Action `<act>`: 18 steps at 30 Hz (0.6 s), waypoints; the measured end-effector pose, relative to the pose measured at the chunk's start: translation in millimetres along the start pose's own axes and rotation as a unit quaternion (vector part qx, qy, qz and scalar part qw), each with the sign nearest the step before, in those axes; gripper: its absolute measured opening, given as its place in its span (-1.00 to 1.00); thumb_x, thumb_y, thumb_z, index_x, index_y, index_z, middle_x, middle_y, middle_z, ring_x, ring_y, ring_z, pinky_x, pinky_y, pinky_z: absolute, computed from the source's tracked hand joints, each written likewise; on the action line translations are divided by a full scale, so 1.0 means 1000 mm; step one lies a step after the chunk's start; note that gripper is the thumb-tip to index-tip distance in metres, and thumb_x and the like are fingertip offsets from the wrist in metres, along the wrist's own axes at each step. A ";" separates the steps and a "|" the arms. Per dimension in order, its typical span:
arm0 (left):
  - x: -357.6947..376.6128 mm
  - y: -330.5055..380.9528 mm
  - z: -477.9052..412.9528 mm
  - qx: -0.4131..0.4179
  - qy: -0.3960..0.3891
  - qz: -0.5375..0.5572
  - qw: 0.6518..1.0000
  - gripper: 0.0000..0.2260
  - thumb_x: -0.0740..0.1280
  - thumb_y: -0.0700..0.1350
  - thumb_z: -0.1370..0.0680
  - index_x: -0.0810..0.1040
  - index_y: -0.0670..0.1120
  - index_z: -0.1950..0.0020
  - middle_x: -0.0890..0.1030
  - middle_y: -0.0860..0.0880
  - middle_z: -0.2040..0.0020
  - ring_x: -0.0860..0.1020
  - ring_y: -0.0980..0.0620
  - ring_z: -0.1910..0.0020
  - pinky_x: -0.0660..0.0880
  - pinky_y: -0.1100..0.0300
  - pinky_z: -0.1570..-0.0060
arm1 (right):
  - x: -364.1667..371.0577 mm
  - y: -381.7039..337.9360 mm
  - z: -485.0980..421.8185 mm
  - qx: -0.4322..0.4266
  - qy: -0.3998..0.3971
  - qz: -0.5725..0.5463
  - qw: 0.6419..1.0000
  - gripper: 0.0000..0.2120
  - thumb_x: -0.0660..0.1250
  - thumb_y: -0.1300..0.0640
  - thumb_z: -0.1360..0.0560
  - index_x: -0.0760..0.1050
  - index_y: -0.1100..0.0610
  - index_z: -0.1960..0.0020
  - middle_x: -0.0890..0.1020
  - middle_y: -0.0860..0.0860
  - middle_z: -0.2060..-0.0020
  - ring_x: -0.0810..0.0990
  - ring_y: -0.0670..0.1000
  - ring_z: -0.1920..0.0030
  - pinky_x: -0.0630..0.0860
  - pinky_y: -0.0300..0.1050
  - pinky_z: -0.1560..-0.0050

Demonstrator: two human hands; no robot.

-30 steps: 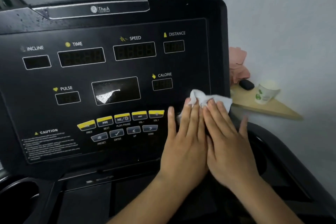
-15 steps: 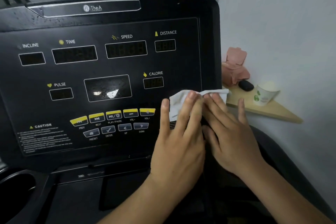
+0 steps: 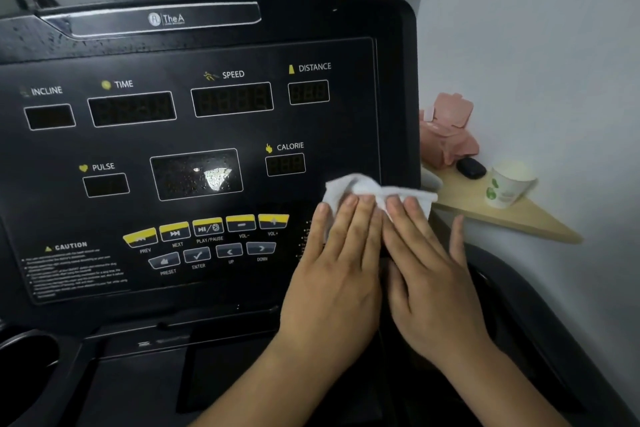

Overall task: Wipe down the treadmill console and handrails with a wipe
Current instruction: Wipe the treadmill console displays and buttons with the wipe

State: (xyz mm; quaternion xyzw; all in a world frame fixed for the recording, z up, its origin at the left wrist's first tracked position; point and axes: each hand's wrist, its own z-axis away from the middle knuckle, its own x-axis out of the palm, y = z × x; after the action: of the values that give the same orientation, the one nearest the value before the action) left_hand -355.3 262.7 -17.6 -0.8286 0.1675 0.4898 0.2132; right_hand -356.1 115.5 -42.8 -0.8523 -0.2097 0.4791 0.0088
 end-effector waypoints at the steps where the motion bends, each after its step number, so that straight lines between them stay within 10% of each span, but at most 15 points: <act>1: 0.002 0.003 0.009 0.002 -0.010 0.003 1.000 -0.50 0.10 -0.02 -0.62 0.28 -0.24 -0.50 0.28 -0.23 -0.50 0.18 -0.17 -0.52 0.15 -0.24 -0.46 | 0.003 0.000 0.009 0.006 -0.005 0.002 1.000 -0.50 0.03 0.09 -0.57 0.22 0.09 -0.51 0.20 -0.03 -0.52 0.07 -0.05 -0.54 0.04 0.44 -0.41; 18: -0.004 -0.021 0.040 0.014 -0.078 -0.009 0.997 -0.42 0.07 0.22 -0.62 0.28 -0.12 -0.52 0.24 -0.05 -0.54 0.12 0.00 -0.55 -0.05 -0.36 -0.44 | 0.004 -0.016 0.024 -0.024 -0.052 0.058 0.997 -0.41 0.03 0.14 -0.46 0.23 0.15 -0.50 0.23 0.03 -0.51 0.11 -0.01 -0.53 0.08 0.49 -0.37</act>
State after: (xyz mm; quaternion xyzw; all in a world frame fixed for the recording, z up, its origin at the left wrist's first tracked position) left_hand -376.7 301.9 -26.9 -0.7862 0.1499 0.5489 0.2410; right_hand -379.4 127.4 -55.8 -0.8368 -0.1711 0.5176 -0.0507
